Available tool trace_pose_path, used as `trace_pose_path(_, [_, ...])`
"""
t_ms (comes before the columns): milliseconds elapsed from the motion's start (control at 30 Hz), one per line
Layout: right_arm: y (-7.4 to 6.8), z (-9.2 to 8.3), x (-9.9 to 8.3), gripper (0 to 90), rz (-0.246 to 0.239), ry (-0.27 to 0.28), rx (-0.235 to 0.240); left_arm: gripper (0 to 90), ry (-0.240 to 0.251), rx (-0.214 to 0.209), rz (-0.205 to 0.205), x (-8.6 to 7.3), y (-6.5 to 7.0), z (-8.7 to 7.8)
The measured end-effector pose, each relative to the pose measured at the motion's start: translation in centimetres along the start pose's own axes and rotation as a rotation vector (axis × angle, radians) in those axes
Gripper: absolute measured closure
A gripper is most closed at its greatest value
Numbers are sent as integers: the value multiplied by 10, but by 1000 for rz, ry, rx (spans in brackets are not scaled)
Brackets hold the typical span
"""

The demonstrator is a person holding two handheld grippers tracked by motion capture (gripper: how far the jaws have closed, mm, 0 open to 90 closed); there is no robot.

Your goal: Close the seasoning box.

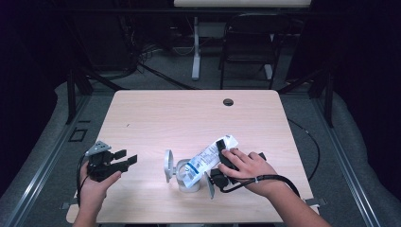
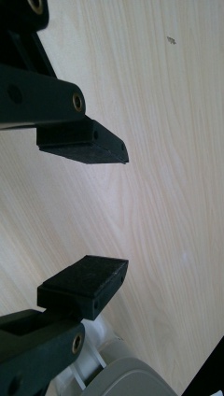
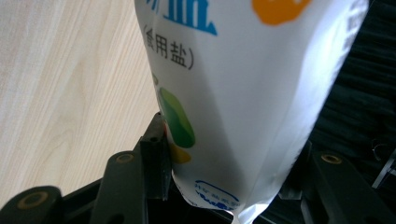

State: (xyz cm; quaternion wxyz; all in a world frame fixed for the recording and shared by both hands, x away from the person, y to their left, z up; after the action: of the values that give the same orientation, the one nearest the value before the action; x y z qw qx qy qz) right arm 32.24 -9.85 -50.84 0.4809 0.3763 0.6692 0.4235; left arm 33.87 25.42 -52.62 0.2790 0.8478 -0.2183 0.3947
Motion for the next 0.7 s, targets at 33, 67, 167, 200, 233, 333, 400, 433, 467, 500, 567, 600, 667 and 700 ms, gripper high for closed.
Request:
trace_pose_path(33, [0, 0, 0, 496, 0, -1, -5, 423, 0, 0, 0, 0, 0, 0])
trace_pose_path(67, [0, -1, 0, 498, -1, -2, -7, 423, 0, 1, 0, 0, 0, 0])
trace_pose_path(167, [0, -1, 0, 499, 3, -1, -4, 423, -2, 1, 1, 0, 0, 0])
trace_pose_path(200, [0, -1, 0, 499, 3, -1, -4, 423, -2, 1, 1, 0, 0, 0])
trace_pose_path(233, [0, -1, 0, 499, 3, -1, -4, 423, -3, 1, 0, 0, 0, 0])
trace_pose_path(333, [0, -1, 0, 499, 3, -1, -5, 423, -3, 1, -1, 0, 0, 1])
trace_pose_path(400, [0, -1, 0, 500, 2, 0, -6, 423, -4, 1, -1, 0, 0, 0])
trace_pose_path(433, [0, -1, 0, 501, 1, 3, -11, 423, -3, 0, -2, -1, 0, 0])
trace_pose_path(467, [0, -1, 0, 501, 1, 3, -11, 423, -3, 0, -2, -1, 0, 0])
trace_pose_path(500, [0, -1, 0, 502, 2, 1, -11, 423, -3, 0, -2, -1, 0, 0])
trace_pose_path(567, [0, -1, 0, 503, 2, 0, -11, 423, -3, -1, -2, -1, 0, 1])
trace_pose_path(600, [-1, -1, 0, 503, 6, 1, -11, 423, -3, -1, -2, -1, 0, 1])
trace_pose_path(667, [0, -1, 0, 503, 2, 0, -11, 423, -4, -1, -4, -1, 0, 1])
trace_pose_path(700, [0, -1, 0, 504, 1, 0, -11, 423, -4, -1, -4, -1, 0, 1])
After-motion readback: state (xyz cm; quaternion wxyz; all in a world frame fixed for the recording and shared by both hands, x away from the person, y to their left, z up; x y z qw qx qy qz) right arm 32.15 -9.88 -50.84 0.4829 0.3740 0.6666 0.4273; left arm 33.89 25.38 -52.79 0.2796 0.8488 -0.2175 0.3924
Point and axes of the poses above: each handheld gripper's, and its own axes: z roughly forward along the jaws, x roughly out of its top, y roughly to its right, the point moved 4 cm from there along z, roughly forward along the jaws, and after that the axes turned 9 degrees about -x, right-handed, at the moved point
